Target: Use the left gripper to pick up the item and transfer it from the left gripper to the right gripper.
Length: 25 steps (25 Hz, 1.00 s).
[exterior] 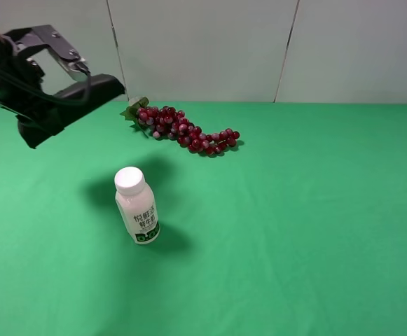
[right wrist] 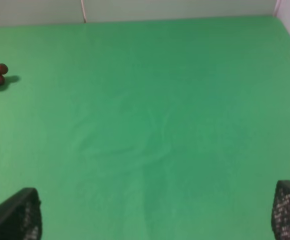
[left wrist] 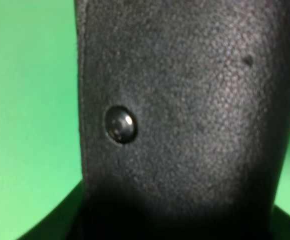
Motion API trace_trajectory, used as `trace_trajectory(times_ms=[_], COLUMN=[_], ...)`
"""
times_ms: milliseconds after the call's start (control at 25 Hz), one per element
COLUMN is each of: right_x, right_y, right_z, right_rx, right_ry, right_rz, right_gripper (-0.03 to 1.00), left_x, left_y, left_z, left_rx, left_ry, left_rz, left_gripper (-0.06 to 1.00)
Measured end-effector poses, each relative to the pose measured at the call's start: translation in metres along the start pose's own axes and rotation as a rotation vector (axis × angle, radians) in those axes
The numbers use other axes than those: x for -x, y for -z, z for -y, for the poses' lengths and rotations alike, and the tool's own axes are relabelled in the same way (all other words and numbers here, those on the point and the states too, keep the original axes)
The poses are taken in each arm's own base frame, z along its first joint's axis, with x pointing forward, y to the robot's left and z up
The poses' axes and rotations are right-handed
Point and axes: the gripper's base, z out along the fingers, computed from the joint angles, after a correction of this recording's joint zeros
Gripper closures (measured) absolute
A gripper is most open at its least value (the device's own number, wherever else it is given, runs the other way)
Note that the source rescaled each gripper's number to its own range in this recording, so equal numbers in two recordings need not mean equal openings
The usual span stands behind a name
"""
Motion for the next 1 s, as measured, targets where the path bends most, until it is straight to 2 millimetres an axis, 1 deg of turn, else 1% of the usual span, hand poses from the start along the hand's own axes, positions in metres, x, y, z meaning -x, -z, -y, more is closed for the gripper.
trace_trajectory(times_ms=[320, 560, 720, 1000], right_x=[0.0, 0.0, 0.0, 0.0], right_y=[0.0, 0.0, 0.0, 0.0], right_z=[0.0, 0.0, 0.0, 0.0], right_rx=[0.0, 0.0, 0.0, 0.003], right_ry=[0.0, 0.0, 0.0, -0.002], right_rz=[0.0, 0.0, 0.0, 0.0], right_gripper=[-0.03, -0.03, -0.03, -0.03], left_x=[0.031, 0.051, 0.068, 0.099], left_y=[0.003, 0.008, 0.02, 0.054], left_z=[0.041, 0.064, 0.074, 0.085], left_rx=[-0.031, -0.023, -0.011, 0.012], left_ry=[-0.16, -0.245, -0.287, -0.37], left_rz=[0.051, 0.124, 0.18, 0.272], left_gripper=[0.91, 0.91, 0.91, 0.91])
